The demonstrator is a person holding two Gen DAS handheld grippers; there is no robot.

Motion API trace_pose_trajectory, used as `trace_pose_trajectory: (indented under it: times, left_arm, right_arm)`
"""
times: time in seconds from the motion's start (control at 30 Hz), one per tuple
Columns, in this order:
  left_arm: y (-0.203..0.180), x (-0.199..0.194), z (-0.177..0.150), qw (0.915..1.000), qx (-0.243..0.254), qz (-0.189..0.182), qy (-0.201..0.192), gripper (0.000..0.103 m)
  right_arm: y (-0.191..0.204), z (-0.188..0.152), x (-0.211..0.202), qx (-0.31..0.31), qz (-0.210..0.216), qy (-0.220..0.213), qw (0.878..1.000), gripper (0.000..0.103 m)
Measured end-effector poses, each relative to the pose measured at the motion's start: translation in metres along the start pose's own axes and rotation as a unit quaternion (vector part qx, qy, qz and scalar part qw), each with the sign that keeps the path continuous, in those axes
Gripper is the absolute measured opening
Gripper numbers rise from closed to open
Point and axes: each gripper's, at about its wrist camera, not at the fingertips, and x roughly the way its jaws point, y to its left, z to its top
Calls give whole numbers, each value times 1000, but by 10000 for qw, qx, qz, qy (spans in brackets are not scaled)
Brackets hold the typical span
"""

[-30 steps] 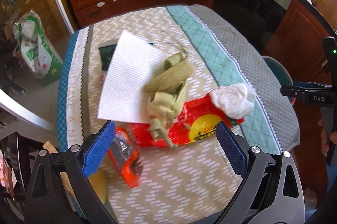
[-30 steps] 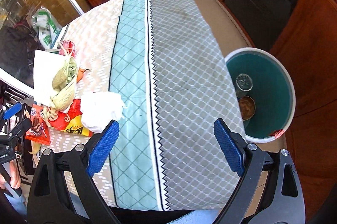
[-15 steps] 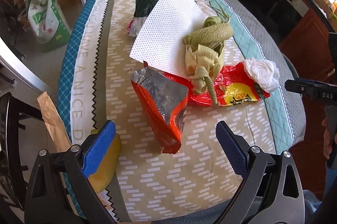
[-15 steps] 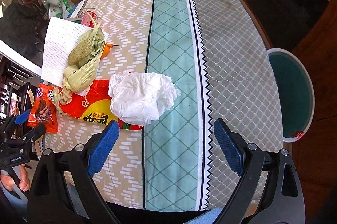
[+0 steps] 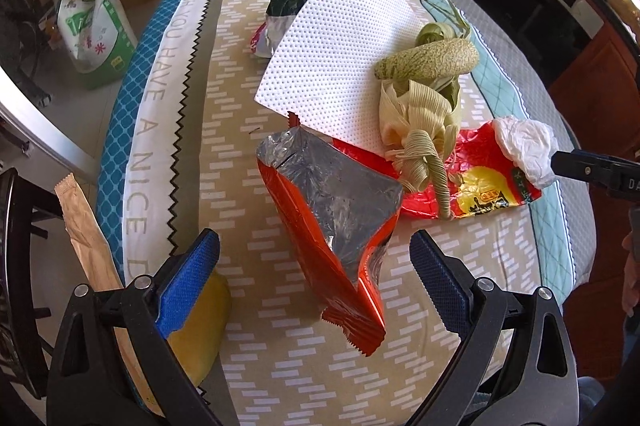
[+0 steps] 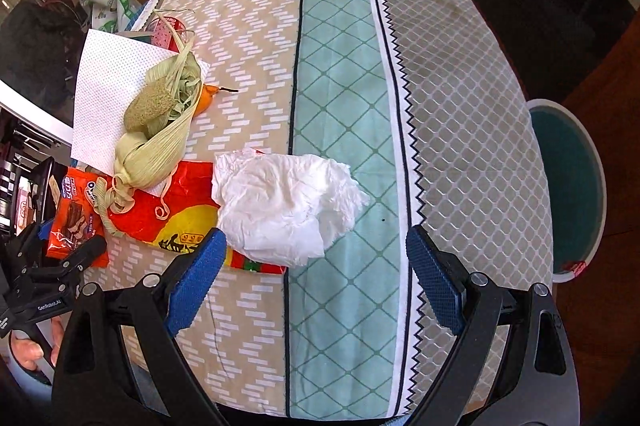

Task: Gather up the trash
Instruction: 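Grasp the white tissue with the right tool while the left tool grasps the orange snack wrapper, then carry the wrapper and tissue over the trash bin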

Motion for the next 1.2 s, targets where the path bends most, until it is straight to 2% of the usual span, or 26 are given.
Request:
trace_pose_trajectory:
  times: [0.3,0.37,0.4,0.43,0.47,0.5,0.53,0.63,0.7,0.73,0.77,0.8,0.83,0.87,0.97,1.2]
  left_arm:
    - [11,3,-1,9998,-56,-179,-28,95]
    - [14,3,0,9997,-70,-232,-31,87]
    - [15,3,1,9996,-89,-271,-22,84]
    - [15,3,1,9995,-99,-293,-18,81]
    - [15,3,1,9995,-103,-297,-12,81]
    - [15,3,2,9995,-102,-291,-6,80]
    - [16,3,2,9995,-102,-287,1,80]
    - [16,2,1,9995,-123,-281,13,80]
    - [16,0,0,9995,-124,-279,9,76]
    - [16,-2,-1,9995,-125,-276,-3,70]
    - [16,-3,-2,9995,-130,-286,-15,55]
    - [16,-5,-4,9994,-148,-315,-8,45]
    - [16,-6,-5,9992,-184,-357,11,26]
    - [17,-8,-6,9990,-220,-390,-4,20]
    - [15,-19,-8,9990,-203,-373,-100,15]
    - [8,-58,-12,9984,-232,-337,-393,14]
  right_arm:
    - [23,10,29,-283,-75,89,9995,87]
    - [25,12,30,-398,-186,-44,9990,85]
    - [26,12,30,-450,-230,-85,9987,74]
    - [27,12,30,-488,-221,-96,9985,55]
    - [26,12,30,-504,-193,-58,9985,47]
    - [25,12,31,-498,-178,-11,9986,34]
    - [23,11,32,-491,-165,4,9987,28]
    - [20,10,28,-473,-117,-36,9988,19]
    - [16,6,20,-471,-95,-135,9988,17]
    - [12,2,12,-471,-87,-193,9987,16]
    - [10,1,7,-466,-92,-253,9985,15]
    - [7,0,2,-446,-92,-313,9985,15]
    - [3,-1,-3,-418,-80,-360,9984,15]
    - [0,-1,-7,-379,-71,-411,9984,15]
    - [-12,-3,-19,-240,-50,-526,9983,15]
    - [-40,-13,-35,24,39,-675,9977,15]
